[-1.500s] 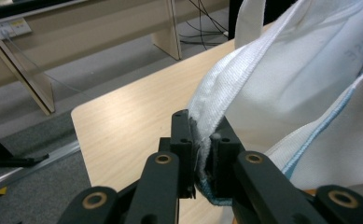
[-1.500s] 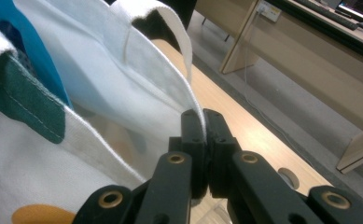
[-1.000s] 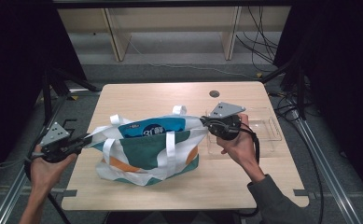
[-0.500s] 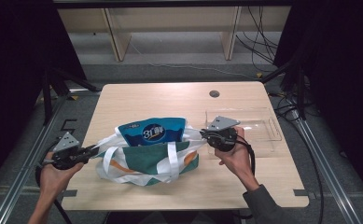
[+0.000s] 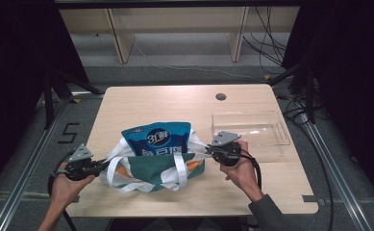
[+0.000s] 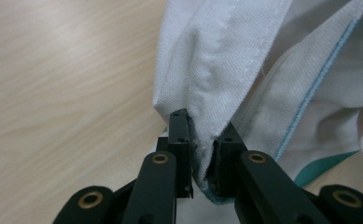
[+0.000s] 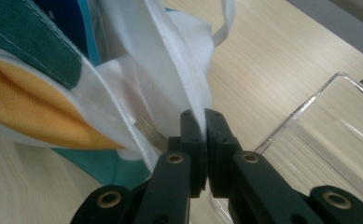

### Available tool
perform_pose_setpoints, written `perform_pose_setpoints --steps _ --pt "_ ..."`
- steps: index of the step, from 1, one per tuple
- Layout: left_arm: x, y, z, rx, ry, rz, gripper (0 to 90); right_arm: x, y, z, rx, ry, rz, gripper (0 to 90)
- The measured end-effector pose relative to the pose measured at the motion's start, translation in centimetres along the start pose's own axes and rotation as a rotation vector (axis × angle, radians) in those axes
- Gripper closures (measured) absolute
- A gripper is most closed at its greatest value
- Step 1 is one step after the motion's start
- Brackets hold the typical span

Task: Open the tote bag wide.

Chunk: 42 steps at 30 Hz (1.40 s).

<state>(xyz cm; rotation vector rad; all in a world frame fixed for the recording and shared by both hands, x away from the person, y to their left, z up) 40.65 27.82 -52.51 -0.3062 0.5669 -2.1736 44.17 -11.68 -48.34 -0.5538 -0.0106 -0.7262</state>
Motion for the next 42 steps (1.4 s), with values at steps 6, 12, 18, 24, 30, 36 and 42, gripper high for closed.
perform_pose_setpoints --steps 6,12,18,24,30,36,42 --pt "0.1 0.2 -0.1 -0.012 0.001 -0.009 80.1 -0.5 0.6 -1.0 -0.034 0.010 0.005 87.8" --pt "0.1 -0.2 0.7 0.007 0.013 0.009 77.6 0.6 -0.5 0.4 0.040 0.054 -0.012 76.0" --pt "-0.1 -0.7 1.5 0.012 0.015 0.016 76.6 0.6 -3.7 4.3 0.200 0.089 0.017 68.9" --pt "-0.1 -0.7 2.0 0.039 -0.005 0.034 75.1 -2.8 -4.1 6.0 0.232 0.104 0.191 65.3" --pt "-0.5 -1.3 2.6 0.044 0.014 0.026 73.0 -5.2 -3.2 6.4 0.219 0.145 0.286 57.1" --pt "-0.5 -1.4 3.2 0.064 0.007 0.025 69.0 -6.4 -2.8 7.3 0.204 0.143 0.298 51.4" --pt "-0.3 -2.0 5.2 0.101 0.023 0.011 58.3 -5.3 -1.3 5.7 0.117 0.057 0.243 50.7"
Point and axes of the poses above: each handheld gripper's, and its own axes: y roughly forward along the jaws, z roughly out of its top, x roughly to its right, the point moved 7 cm from there along y, roughly forward along the jaws, and after that the axes turned 12 degrees about x, right-handed, at the moved point
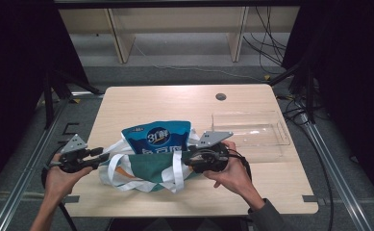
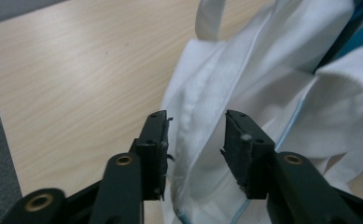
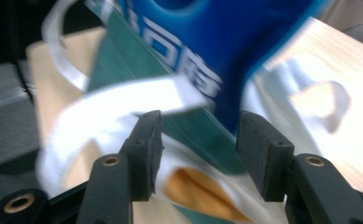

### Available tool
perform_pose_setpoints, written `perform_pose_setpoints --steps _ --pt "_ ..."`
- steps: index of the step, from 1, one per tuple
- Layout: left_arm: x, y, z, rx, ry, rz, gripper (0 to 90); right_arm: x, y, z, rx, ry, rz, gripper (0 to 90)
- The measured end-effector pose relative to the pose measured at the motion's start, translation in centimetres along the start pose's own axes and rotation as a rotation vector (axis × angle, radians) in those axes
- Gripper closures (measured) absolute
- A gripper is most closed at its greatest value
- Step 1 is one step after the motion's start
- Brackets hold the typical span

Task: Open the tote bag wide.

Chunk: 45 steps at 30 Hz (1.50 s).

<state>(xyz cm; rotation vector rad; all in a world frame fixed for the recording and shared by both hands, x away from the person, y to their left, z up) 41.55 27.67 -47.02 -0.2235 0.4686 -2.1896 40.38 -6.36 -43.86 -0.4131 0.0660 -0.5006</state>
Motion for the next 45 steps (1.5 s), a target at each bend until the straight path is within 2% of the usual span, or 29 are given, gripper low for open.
perform_pose_setpoints --steps 1,2,3,4,5,6,7,8,9,10,11,13,14,15,16,17,18,19,21,22,24,26,28,30,34,35,39,41,45 --pt "0.2 0.0 0.5 0.015 -0.006 -0.006 56.9 0.3 0.0 -0.2 -0.014 -0.021 -0.009 50.4" --pt "0.2 0.0 1.6 0.019 0.031 -0.009 55.5 0.7 0.1 -0.2 0.006 -0.025 -0.025 49.2" --pt "0.2 0.0 1.6 0.019 0.031 -0.009 55.1 0.7 0.3 -0.2 0.004 -0.031 -0.003 48.6" --pt "0.3 0.1 2.1 0.019 0.039 -0.017 55.1 0.7 0.3 -0.2 0.004 -0.031 -0.003 48.6" --pt "0.4 0.3 2.5 0.011 0.050 -0.035 54.5 0.6 0.4 -0.4 -0.011 -0.015 0.000 48.6" --pt "1.1 0.9 2.9 -0.008 0.052 -0.078 52.4 0.8 0.9 -0.6 -0.024 -0.048 0.003 48.3" --pt "1.1 0.9 2.9 -0.008 0.052 -0.078 52.1 0.8 0.9 -0.6 -0.024 -0.048 0.003 48.3" --pt "1.3 1.2 3.0 -0.009 0.050 -0.091 51.8 0.6 1.2 -0.9 -0.047 -0.046 0.007 49.4" --pt "1.4 1.5 3.1 -0.027 0.064 -0.101 51.8 0.6 1.2 -0.9 -0.047 -0.046 0.007 49.4" --pt "1.9 2.3 3.1 -0.044 0.058 -0.128 52.6 0.6 1.3 -1.1 -0.058 -0.062 0.012 58.4" --pt "1.9 2.3 3.1 -0.044 0.058 -0.128 53.3 0.6 1.3 -1.1 -0.058 -0.062 0.012 58.4" --pt "2.0 3.3 3.2 -0.047 0.041 -0.152 54.3 0.8 1.1 -1.2 -0.065 -0.080 -0.002 70.9" --pt "1.9 3.8 3.2 -0.053 0.049 -0.167 55.9 0.9 1.0 -1.3 -0.073 -0.090 0.008 78.0" --pt "1.9 4.4 3.3 -0.038 0.022 -0.170 60.3 0.8 0.8 -1.4 -0.075 -0.088 0.022 82.2" --pt "1.7 4.7 3.3 -0.041 0.016 -0.176 65.8 0.7 0.7 -1.6 -0.079 -0.090 0.025 85.8" --pt "1.6 5.0 3.5 -0.029 -0.006 -0.163 71.8 0.6 0.6 -1.8 -0.083 -0.106 0.037 87.6" --pt "1.3 5.2 3.7 -0.031 -0.003 -0.153 76.0 0.3 0.6 -2.0 -0.093 -0.124 0.056 88.1" --pt "0.7 5.5 3.8 -0.062 0.020 -0.144 81.6 -0.1 0.3 -2.4 -0.114 -0.120 0.062 88.6" --pt "0.4 5.8 3.9 -0.070 0.034 -0.139 83.2 -0.4 0.1 -2.6 -0.120 -0.121 0.070 88.6" --pt "0.0 6.6 3.8 -0.092 0.030 -0.128 85.8 -0.8 0.0 -3.2 -0.138 -0.143 0.080 88.7" --pt "-0.3 7.0 3.7 -0.103 0.035 -0.133 86.4 -1.0 -0.1 -3.6 -0.152 -0.143 0.087 88.6" --pt "-1.0 7.9 3.4 -0.114 0.014 -0.125 87.4 -1.3 0.1 -5.1 -0.186 -0.129 0.093 88.7" --pt "-1.6 8.8 3.0 -0.119 -0.006 -0.118 87.5 -1.4 0.2 -5.5 -0.195 -0.130 0.102 88.8" --pt "-2.0 10.0 2.2 -0.147 -0.028 -0.129 87.5 -1.5 0.8 -6.7 -0.223 -0.120 0.100 88.8" --pt "-2.2 11.1 1.2 -0.147 -0.053 -0.132 87.5 -1.3 1.6 -7.9 -0.251 -0.109 0.100 88.8" --pt "-2.2 11.5 0.8 -0.155 -0.059 -0.129 87.5 -1.3 1.6 -7.9 -0.251 -0.109 0.100 88.8" --pt "-1.9 13.0 -1.2 -0.196 -0.080 -0.138 87.4 -1.0 2.7 -9.7 -0.308 -0.111 0.093 88.8" --pt "-1.8 13.1 -1.3 -0.180 -0.087 -0.132 87.3 -1.0 2.8 -9.8 -0.312 -0.105 0.092 88.8" --pt "-2.0 12.1 -0.4 -0.134 -0.103 -0.128 83.7 -1.1 2.6 -9.7 -0.311 -0.083 0.096 88.5"
Point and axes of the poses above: each handheld gripper's, and its own axes: y roughly forward along the jaws, z roughly out of its top, x roughly to its right, the point moved 7 cm from there along y, roughly forward along the jaws, and after that the axes turned 12 degrees about x, right-handed, at the moved point
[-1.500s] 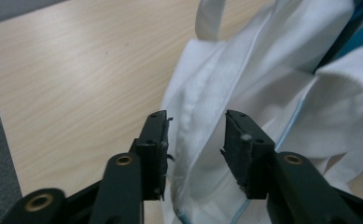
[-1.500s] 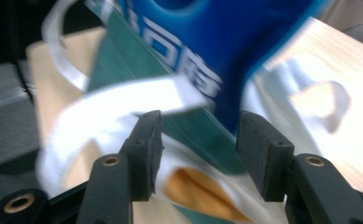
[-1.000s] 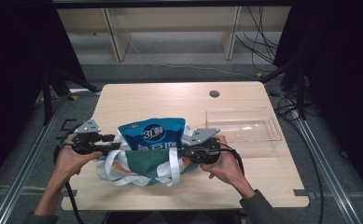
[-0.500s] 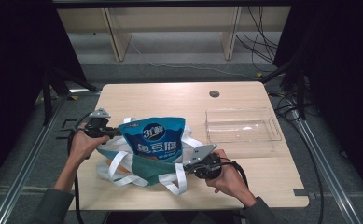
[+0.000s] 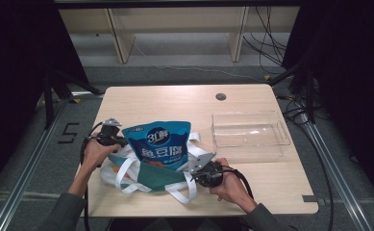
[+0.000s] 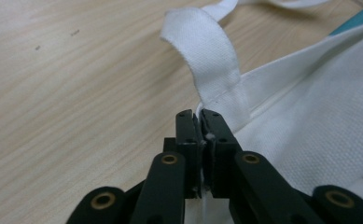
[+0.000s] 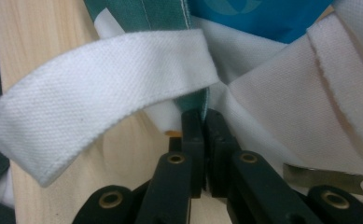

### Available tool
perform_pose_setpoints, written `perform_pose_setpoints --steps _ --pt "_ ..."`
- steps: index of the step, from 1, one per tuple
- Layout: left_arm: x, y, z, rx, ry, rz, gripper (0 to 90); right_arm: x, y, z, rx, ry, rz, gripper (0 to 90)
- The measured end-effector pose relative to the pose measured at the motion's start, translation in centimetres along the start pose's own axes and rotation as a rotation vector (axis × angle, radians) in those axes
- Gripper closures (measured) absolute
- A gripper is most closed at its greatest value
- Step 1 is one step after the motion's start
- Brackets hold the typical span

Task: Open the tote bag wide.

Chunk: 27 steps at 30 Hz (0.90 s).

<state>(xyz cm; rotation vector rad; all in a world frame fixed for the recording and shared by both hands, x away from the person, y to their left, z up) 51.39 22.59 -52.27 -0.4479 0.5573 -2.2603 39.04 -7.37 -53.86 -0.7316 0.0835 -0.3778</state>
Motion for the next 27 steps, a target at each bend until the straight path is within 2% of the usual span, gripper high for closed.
perform_pose_setpoints --steps 2,4,5,6,7,8,10,11,12,14,15,16,17,18,20,21,22,23,25,27 --pt "0.2 -0.8 0.7 0.042 -0.022 -0.003 76.9 0.1 -0.3 0.2 0.020 0.015 0.008 86.2" --pt "0.4 -1.8 1.5 0.079 -0.040 0.001 73.0 0.2 -1.1 0.8 0.053 0.032 0.006 79.2" --pt "0.4 -2.8 2.3 0.116 -0.063 0.018 66.1 0.4 -2.2 1.6 0.087 0.035 -0.013 74.3" --pt "0.4 -2.8 2.3 0.116 -0.063 0.018 63.6 0.4 -2.2 1.6 0.087 0.035 -0.013 74.3" --pt "0.4 -4.3 3.0 0.149 -0.074 0.025 61.1 0.6 -3.6 2.4 0.136 0.059 -0.030 70.7" --pt "0.4 -4.3 3.0 0.149 -0.074 0.025 59.7 0.6 -3.6 2.4 0.136 0.059 -0.030 70.7" --pt "0.8 -5.9 3.7 0.184 -0.074 0.021 59.2 0.9 -5.0 3.4 0.197 0.057 -0.044 67.7" --pt "1.3 -7.6 3.9 0.190 -0.053 0.030 58.7 1.2 -6.4 4.3 0.230 0.055 -0.055 67.7" --pt "1.3 -7.6 3.9 0.190 -0.053 0.030 58.4 1.2 -6.4 4.3 0.230 0.055 -0.055 67.7" --pt "2.1 -9.0 3.6 0.190 -0.043 0.029 58.2 1.9 -7.4 5.1 0.265 0.042 -0.099 67.3" --pt "3.2 -10.1 3.0 0.193 -0.027 0.002 57.5 2.7 -8.0 5.6 0.284 0.047 -0.118 65.7" --pt "3.2 -10.1 3.0 0.193 -0.027 0.002 56.9 3.1 -8.2 5.8 0.291 0.054 -0.130 65.6" --pt "3.9 -10.5 2.6 0.187 -0.018 -0.027 56.9 3.1 -8.2 5.8 0.291 0.054 -0.130 65.6" --pt "4.6 -10.7 2.2 0.194 -0.013 -0.049 56.4 3.6 -8.3 5.9 0.299 0.062 -0.150 65.5" --pt "6.0 -10.9 1.3 0.185 0.002 -0.086 55.2 4.1 -8.2 6.2 0.295 0.087 -0.166 64.6" --pt "7.2 -10.7 0.7 0.180 0.015 -0.123 52.9 4.6 -7.8 6.5 0.288 0.069 -0.166 63.9" --pt "7.2 -10.7 0.7 0.180 0.015 -0.123 51.5 4.7 -7.6 6.6 0.278 0.071 -0.164 63.5" --pt "8.2 -10.4 0.2 0.177 0.030 -0.167 50.6 5.0 -7.3 6.7 0.273 0.072 -0.171 63.2" --pt "8.7 -10.2 0.1 0.169 0.039 -0.181 49.0 5.4 -6.8 6.8 0.264 0.087 -0.177 63.2" --pt "9.3 -9.8 0.0 0.165 0.073 -0.194 47.2 5.9 -6.3 6.7 0.246 0.091 -0.184 63.1"
Point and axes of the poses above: each handheld gripper's, and its own axes: y roughly forward along the jaws, z roughly out of its top, x roughly to its right, the point moved 7 cm from there along y, roughly forward along the jaws, and after that the axes turned 12 degrees about x, right-handed, at the moved point
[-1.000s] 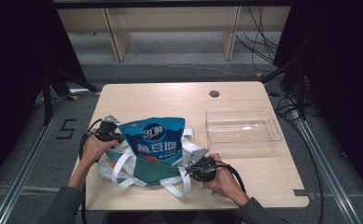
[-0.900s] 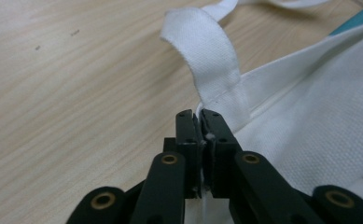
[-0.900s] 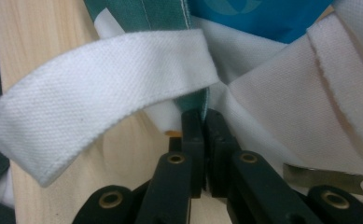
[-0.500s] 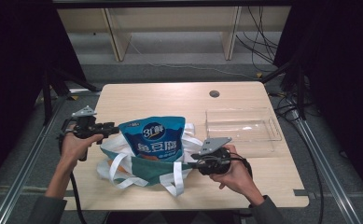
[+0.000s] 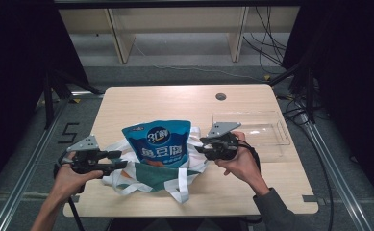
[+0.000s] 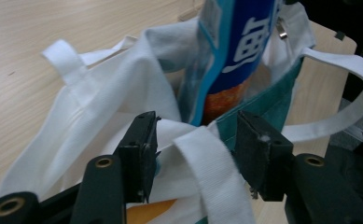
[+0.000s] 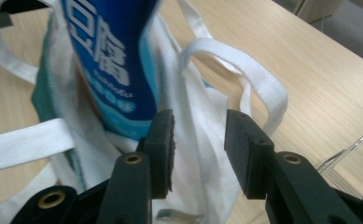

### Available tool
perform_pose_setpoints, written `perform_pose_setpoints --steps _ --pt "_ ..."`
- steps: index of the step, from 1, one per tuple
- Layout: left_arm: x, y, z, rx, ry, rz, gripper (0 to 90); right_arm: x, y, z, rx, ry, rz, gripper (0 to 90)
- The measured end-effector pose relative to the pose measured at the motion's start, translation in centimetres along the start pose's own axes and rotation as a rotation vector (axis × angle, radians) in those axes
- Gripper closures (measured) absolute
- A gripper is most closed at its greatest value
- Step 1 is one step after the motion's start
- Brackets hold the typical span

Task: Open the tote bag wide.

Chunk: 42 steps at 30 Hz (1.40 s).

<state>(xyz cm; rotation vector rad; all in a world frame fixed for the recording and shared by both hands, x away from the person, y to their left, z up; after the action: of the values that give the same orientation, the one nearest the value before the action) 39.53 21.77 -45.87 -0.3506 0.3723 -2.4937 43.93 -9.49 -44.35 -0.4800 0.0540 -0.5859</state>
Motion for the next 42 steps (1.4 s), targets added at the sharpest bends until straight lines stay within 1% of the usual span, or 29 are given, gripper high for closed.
perform_pose_setpoints --steps 1,2,3,4,6,7,8,9,10,11,13,16,18,19,20,21,24,25,26,27,29,31,33,34,37,38,40,41,42 --pt "0.1 0.4 -0.1 -0.003 0.014 -0.003 47.2 0.0 0.0 0.0 0.000 0.000 0.000 63.1" --pt "0.5 1.5 -0.4 -0.019 0.035 -0.033 46.4 0.2 0.6 -0.1 -0.009 -0.001 0.015 63.2" --pt "0.5 1.5 -0.4 -0.019 0.035 -0.033 45.8 0.2 0.6 -0.1 -0.009 -0.001 0.015 63.2" --pt "0.6 2.0 -0.7 -0.033 0.062 -0.032 45.8 0.2 0.8 -0.2 -0.019 -0.007 0.021 63.7" --pt "1.0 2.9 -1.2 -0.064 0.098 -0.052 48.6 0.3 1.8 -0.3 -0.035 -0.014 0.030 70.2" --pt "1.2 3.1 -1.5 -0.081 0.108 -0.052 48.6 0.3 1.8 -0.3 -0.035 -0.014 0.030 70.2" --pt "1.2 3.3 -2.1 -0.112 0.139 -0.058 56.0 0.5 2.7 -0.4 -0.044 -0.023 0.026 77.1" --pt "1.2 3.3 -2.1 -0.112 0.139 -0.058 60.6 0.5 2.7 -0.4 -0.044 -0.023 0.026 77.1" --pt "1.3 3.2 -2.5 -0.117 0.145 -0.068 64.9 0.9 3.3 -0.5 -0.059 -0.047 0.011 86.3" --pt "1.4 3.1 -3.0 -0.128 0.135 -0.061 64.9 0.9 3.3 -0.5 -0.059 -0.047 0.011 86.3" --pt "1.6 2.9 -3.9 -0.155 0.165 -0.064 72.3 1.5 3.7 -0.7 -0.083 -0.039 -0.031 88.6" --pt "2.0 2.8 -5.5 -0.200 0.183 -0.062 79.7 2.8 4.3 -0.7 -0.093 -0.039 -0.096 89.0" --pt "2.4 2.9 -6.6 -0.217 0.183 -0.064 81.0 3.4 4.7 -1.0 -0.120 -0.023 -0.119 89.0" --pt "2.3 2.8 -7.2 -0.249 0.208 -0.066 81.1 3.4 5.0 -1.1 -0.116 -0.027 -0.112 89.0" --pt "2.3 3.0 -7.9 -0.263 0.212 -0.061 81.3 3.4 5.4 -1.7 -0.154 -0.002 -0.118 89.0" --pt "2.3 3.0 -7.9 -0.263 0.212 -0.061 81.3 3.4 5.4 -1.7 -0.154 -0.002 -0.118 89.0" --pt "2.4 3.1 -8.3 -0.267 0.195 -0.056 81.3 3.6 6.2 -3.0 -0.189 0.049 -0.129 89.0" --pt "2.4 3.1 -8.3 -0.267 0.195 -0.056 81.3 3.6 6.2 -3.0 -0.189 0.049 -0.129 89.0" --pt "2.5 3.2 -8.3 -0.258 0.191 -0.046 81.3 3.6 6.2 -3.3 -0.217 0.050 -0.120 89.0" --pt "2.4 3.2 -8.3 -0.258 0.208 -0.040 81.3 3.5 6.6 -3.6 -0.211 0.056 -0.131 89.0" --pt "2.2 3.2 -8.2 -0.260 0.223 -0.044 81.2 3.5 6.8 -4.0 -0.235 0.040 -0.123 89.0" --pt "2.3 3.2 -8.2 -0.255 0.213 -0.040 80.8 3.4 6.9 -4.1 -0.228 0.049 -0.132 89.0" --pt "2.2 3.2 -8.2 -0.265 0.227 -0.039 80.7 3.4 6.9 -4.2 -0.225 0.062 -0.130 89.0" --pt "2.2 3.2 -8.2 -0.255 0.217 -0.047 80.6 3.4 7.2 -4.7 -0.232 0.048 -0.131 89.0" --pt "2.1 3.1 -8.2 -0.260 0.226 -0.042 80.5 3.2 7.2 -5.1 -0.255 0.052 -0.126 89.0" --pt "2.3 3.2 -8.2 -0.250 0.211 -0.044 80.2 3.2 7.2 -5.1 -0.253 0.049 -0.128 88.9" --pt "2.2 3.1 -8.1 -0.249 0.221 -0.037 79.3 3.2 7.1 -5.1 -0.248 0.057 -0.126 88.8" --pt "2.2 3.1 -8.1 -0.249 0.221 -0.037 78.2 3.3 7.3 -5.1 -0.224 0.066 -0.141 88.5" --pt "2.4 3.2 -8.0 -0.227 0.187 -0.038 76.7 3.3 7.0 -4.9 -0.228 0.069 -0.136 87.8"
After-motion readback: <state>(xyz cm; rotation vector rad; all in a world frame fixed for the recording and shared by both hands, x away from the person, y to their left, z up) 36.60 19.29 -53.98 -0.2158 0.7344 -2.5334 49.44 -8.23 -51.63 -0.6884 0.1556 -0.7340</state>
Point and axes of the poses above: each handheld gripper's, and its own axes: y roughly forward along the jaws, z roughly out of its top, x roughly to its right, the point moved 7 cm from there along y, roughly forward along the jaws, and after that the axes turned 12 degrees about x, right-handed, at the moved point
